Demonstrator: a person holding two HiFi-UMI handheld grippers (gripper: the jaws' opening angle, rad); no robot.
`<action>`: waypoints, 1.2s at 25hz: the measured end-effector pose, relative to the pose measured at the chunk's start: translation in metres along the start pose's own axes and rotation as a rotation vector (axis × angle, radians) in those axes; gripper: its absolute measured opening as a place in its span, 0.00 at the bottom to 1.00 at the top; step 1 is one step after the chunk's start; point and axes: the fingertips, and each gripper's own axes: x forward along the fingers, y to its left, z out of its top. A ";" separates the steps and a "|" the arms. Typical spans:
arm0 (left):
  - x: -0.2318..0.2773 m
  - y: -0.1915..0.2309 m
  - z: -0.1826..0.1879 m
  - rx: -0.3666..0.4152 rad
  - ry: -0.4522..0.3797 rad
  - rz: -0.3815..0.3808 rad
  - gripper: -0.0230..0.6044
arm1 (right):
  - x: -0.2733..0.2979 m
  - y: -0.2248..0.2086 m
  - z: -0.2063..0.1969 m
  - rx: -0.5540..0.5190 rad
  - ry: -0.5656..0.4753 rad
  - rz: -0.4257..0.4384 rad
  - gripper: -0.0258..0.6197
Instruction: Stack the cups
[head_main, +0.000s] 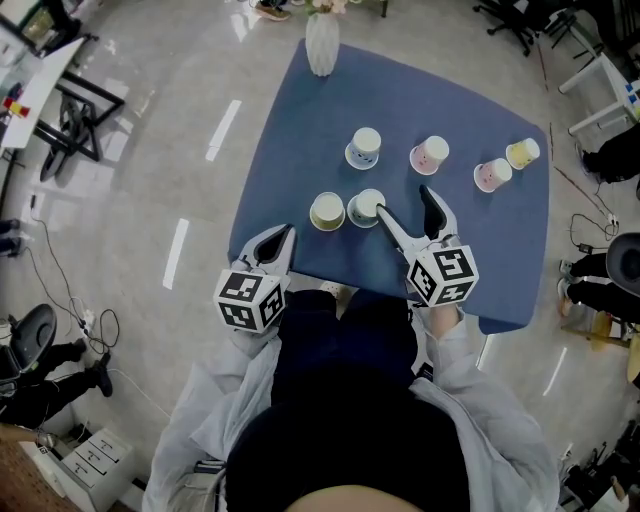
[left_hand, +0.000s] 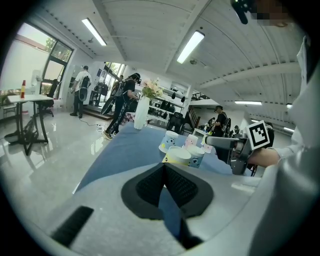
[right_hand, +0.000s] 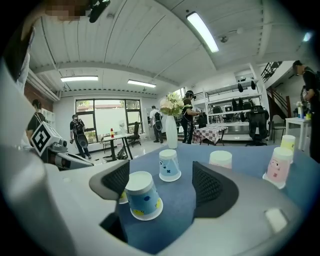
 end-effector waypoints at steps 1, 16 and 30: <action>0.001 -0.001 0.001 0.003 -0.001 -0.003 0.03 | -0.002 -0.004 0.004 0.002 -0.009 -0.006 0.65; 0.016 -0.018 0.024 0.015 -0.023 -0.003 0.03 | 0.004 -0.114 0.015 0.042 -0.023 -0.241 0.65; 0.032 -0.030 0.035 0.007 -0.023 -0.007 0.03 | 0.051 -0.162 -0.016 0.061 0.024 -0.341 0.51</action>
